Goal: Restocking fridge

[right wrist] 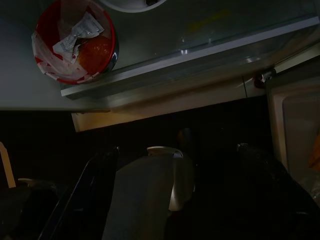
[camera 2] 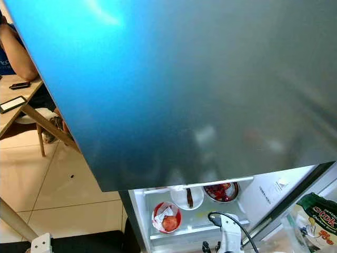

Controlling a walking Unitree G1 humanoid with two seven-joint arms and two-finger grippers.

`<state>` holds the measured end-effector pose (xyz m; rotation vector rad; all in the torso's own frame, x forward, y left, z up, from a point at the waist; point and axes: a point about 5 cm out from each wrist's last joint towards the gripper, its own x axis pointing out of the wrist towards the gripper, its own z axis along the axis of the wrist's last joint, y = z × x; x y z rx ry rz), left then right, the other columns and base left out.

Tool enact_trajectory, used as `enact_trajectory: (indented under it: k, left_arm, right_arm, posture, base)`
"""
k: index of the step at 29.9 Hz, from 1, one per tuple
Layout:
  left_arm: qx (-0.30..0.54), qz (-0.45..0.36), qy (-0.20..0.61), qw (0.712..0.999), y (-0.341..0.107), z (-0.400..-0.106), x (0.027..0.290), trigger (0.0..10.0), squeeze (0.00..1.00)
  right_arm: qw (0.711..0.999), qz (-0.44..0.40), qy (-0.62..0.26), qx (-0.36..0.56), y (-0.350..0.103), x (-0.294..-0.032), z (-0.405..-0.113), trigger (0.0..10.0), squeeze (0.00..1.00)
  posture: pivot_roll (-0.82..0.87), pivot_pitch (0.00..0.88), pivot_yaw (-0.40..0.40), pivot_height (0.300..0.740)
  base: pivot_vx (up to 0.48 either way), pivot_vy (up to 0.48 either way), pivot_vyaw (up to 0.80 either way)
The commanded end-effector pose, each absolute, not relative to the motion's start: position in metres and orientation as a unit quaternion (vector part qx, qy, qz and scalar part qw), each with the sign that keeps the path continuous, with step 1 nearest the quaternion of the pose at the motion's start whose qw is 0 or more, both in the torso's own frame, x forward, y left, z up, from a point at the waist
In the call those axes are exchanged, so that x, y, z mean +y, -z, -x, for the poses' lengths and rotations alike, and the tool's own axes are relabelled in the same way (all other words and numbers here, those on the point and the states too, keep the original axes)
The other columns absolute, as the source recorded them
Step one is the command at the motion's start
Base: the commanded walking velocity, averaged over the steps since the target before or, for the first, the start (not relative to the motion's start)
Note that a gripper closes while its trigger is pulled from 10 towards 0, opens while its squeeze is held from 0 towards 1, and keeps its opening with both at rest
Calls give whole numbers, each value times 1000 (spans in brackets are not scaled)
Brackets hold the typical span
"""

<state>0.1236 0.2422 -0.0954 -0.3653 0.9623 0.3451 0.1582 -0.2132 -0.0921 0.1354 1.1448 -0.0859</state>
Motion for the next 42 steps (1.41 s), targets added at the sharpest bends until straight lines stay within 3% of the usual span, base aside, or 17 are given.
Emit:
enact_trajectory:
  k: [1, 15, 42]
  left_arm:
    - [467, 177, -169, 850, 97, -119, 243, 10000, 0]
    - [478, 193, -165, 841, 101, -114, 234, 10000, 0]
    - [479, 190, -155, 843, 100, -117, 233, 10000, 0]
  right_arm:
    - [837, -61, 39, 543, 92, -212, -158, 10000, 0]
    - [835, -57, 44, 546, 92, -216, -156, 10000, 0]
    - [834, -46, 38, 549, 93, -216, -156, 10000, 0]
  posture:
    - [-27, 0, 15, 740]
    - [-33, 0, 9, 740]
    - [-37, 0, 11, 740]
  base:
    - [0, 0, 0]
    - [0, 0, 0]
    - [-264, 0, 0]
